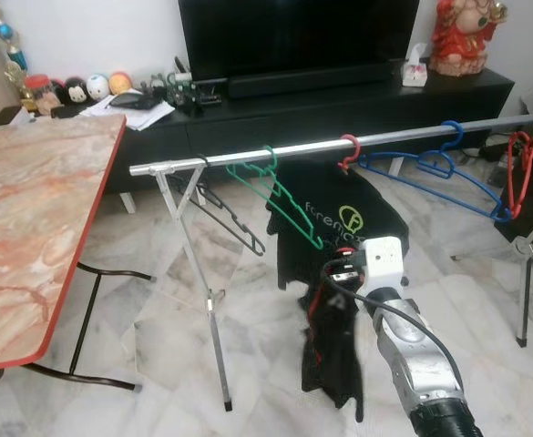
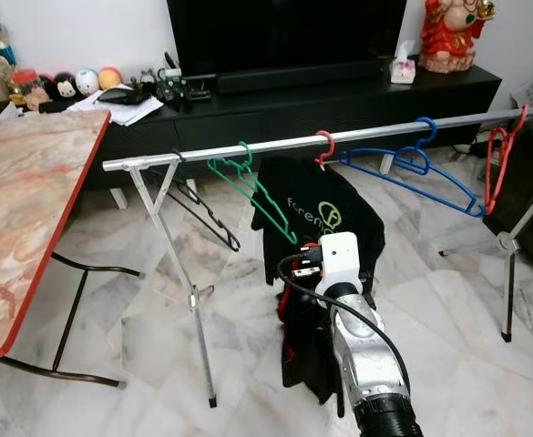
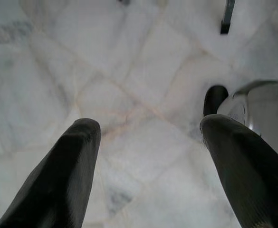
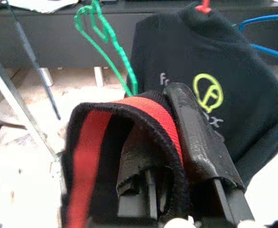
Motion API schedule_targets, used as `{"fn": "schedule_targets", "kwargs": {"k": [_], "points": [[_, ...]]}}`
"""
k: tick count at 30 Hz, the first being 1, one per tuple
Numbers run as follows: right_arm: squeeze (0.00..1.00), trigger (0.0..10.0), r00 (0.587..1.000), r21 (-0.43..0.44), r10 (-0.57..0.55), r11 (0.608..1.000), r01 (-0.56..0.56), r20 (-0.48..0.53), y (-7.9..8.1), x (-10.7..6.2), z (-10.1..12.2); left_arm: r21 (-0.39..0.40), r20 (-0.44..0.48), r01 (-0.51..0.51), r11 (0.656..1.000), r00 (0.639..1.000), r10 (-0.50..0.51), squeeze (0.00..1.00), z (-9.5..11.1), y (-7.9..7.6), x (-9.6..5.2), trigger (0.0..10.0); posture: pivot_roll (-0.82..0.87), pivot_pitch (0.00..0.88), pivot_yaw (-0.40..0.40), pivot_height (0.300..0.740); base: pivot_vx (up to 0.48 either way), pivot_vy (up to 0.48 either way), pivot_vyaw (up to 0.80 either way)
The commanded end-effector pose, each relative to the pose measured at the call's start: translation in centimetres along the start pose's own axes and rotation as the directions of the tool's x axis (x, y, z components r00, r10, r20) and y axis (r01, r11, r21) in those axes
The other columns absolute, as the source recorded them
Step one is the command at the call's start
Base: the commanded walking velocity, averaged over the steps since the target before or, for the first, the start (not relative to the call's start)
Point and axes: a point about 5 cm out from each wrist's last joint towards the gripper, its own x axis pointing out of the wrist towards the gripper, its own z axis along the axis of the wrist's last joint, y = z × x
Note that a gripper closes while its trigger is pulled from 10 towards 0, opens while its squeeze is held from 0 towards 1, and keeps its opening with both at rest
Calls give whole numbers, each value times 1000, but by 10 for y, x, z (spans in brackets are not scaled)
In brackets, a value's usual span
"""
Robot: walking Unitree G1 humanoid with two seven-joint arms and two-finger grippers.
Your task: Hang hanger
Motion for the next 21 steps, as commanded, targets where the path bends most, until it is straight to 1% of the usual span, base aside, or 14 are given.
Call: {"fn": "schedule_targets", "kwargs": {"k": [1, 3, 5, 18, 21], "points": [[0, 10000, 999, 3, -11, 1000, 11, 43, -5, 0, 9, 10, -10, -2, 1000, 1000, 3, 0, -3, 1, -1, 10000, -68, 0, 62, 740, 0, 0, 0], [0, 10000, 999, 3, -10, 1000, 10, 43, -5, 0, 9, 17, -16, -4, 1000, 1000, 4, 0, -4, 1, -1, 10000, -68, 0, 62, 740, 0, 0, 0], [0, 10000, 999, 0, -17, 1000, 17, 45, -6, 2, 10, 43, -3, -3, 999, 1000, 3, 0, 0, 0, 0, 10000, -63, 0, 57, 740, 0, 0, 0], [0, 10000, 998, -19, -3, 1000, 5, 61, -5, 4, 14, 31, -1, -11, 999, 1000, 11, 0, 2, -1, 1, 10000, -62, 0, 51, 740, 0, -280, 0], [0, 10000, 998, -40, 7, 999, -4, 68, -3, 4, 15, 29, -4, -11, 1000, 1000, 11, 0, 1, -1, 1, 10000, -62, 0, 51, 740, 0, -280, 794]]}}
